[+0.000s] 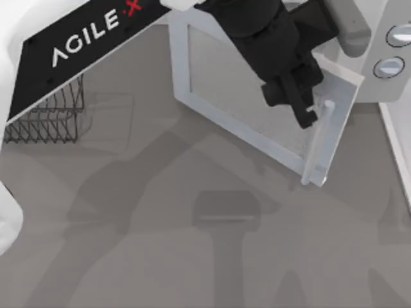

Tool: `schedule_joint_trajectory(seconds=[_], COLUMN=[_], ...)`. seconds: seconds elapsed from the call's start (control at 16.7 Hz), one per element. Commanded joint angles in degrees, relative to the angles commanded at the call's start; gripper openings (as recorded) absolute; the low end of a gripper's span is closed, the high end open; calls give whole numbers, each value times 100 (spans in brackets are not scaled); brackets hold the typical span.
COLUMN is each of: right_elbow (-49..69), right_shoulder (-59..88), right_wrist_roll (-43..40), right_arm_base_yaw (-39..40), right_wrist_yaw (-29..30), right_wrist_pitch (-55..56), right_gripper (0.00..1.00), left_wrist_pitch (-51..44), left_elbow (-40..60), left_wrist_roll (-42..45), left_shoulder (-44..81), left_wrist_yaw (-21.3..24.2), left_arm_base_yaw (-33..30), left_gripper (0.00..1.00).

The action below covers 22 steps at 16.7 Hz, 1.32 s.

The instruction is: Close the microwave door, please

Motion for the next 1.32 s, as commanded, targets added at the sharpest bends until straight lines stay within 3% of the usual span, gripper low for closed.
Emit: schedule_joint_trajectory(seconds=[0.48, 0.9, 1.32], right_elbow=[0, 0, 0], right_shoulder=[0, 0, 0], right_wrist_roll=[0, 0, 0], right_arm_base_yaw=[0, 0, 0], right_wrist_yaw=[0, 0, 0], right_wrist_pitch=[0, 0, 0], right_gripper=[100, 100, 100], left_wrist_pitch=[-700, -119, -211], left_elbow=[438, 677, 893], left_wrist_roll=[228, -242, -273], left_shoulder=[-354, 499, 639], left_wrist_yaw=[216, -126, -137], left_arm_base_yaw=[-556, -130, -202], left_gripper=[0, 0, 0])
